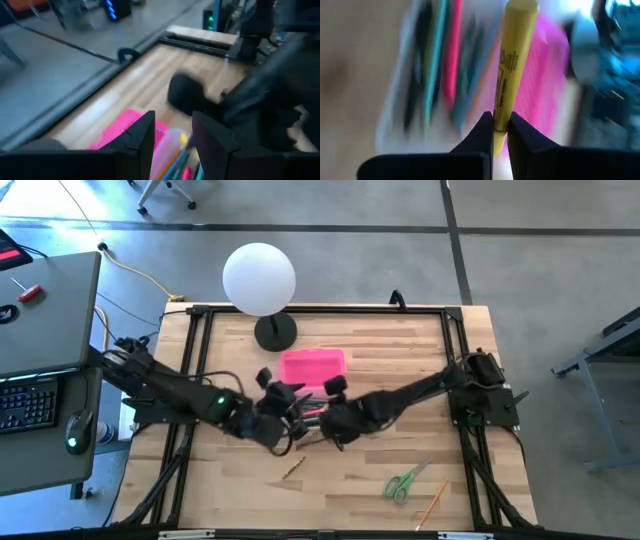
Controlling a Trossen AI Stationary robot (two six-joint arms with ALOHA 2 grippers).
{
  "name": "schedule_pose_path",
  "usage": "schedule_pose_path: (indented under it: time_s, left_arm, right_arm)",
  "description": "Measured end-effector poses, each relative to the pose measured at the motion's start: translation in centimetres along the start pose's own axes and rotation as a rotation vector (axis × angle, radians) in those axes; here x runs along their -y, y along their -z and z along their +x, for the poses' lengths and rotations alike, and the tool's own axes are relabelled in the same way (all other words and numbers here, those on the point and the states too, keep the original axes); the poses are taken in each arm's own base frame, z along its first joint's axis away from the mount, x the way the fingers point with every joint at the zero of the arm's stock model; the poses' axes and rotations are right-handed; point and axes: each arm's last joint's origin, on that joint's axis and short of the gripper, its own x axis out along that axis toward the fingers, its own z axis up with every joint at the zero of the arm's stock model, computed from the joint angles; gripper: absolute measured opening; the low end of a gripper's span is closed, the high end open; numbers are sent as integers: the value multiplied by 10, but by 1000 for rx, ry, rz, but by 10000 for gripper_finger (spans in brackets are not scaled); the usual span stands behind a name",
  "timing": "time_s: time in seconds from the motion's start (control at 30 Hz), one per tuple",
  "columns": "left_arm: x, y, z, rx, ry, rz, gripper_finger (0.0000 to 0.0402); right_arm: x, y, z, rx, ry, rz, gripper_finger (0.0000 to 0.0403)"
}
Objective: Pick & place school supplies into a supply box
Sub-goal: Put the yellow pen into the pink supply box, then put the orange pencil into the pink supply box
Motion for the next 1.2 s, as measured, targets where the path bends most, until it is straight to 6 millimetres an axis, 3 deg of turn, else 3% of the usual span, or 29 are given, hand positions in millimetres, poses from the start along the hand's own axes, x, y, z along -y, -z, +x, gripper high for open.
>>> schedule_pose_path:
  time_s: [0.2,0.4,0.57,0.73,0.97,1.1,1.2]
  left_arm:
    - [8,3,-21,86,-57,28,161]
    - [9,3,-24,110,-84,56,161]
    - [9,2,-24,112,-84,52,161]
    - [9,2,-24,113,-83,48,161]
    - [9,2,-24,113,-83,46,161]
    - [9,2,-24,114,-82,45,161]
    - [9,2,-24,114,-80,41,161]
  right_arm:
    - [19,-9,25,276,-133,77,21]
    - [21,13,51,304,-302,220,30]
    - [15,35,74,335,-294,341,50]
    - [16,40,77,344,-252,344,78]
    - [22,24,54,281,-138,280,107]
    - [20,17,12,252,-216,230,109]
    - [6,20,-24,254,-359,199,105]
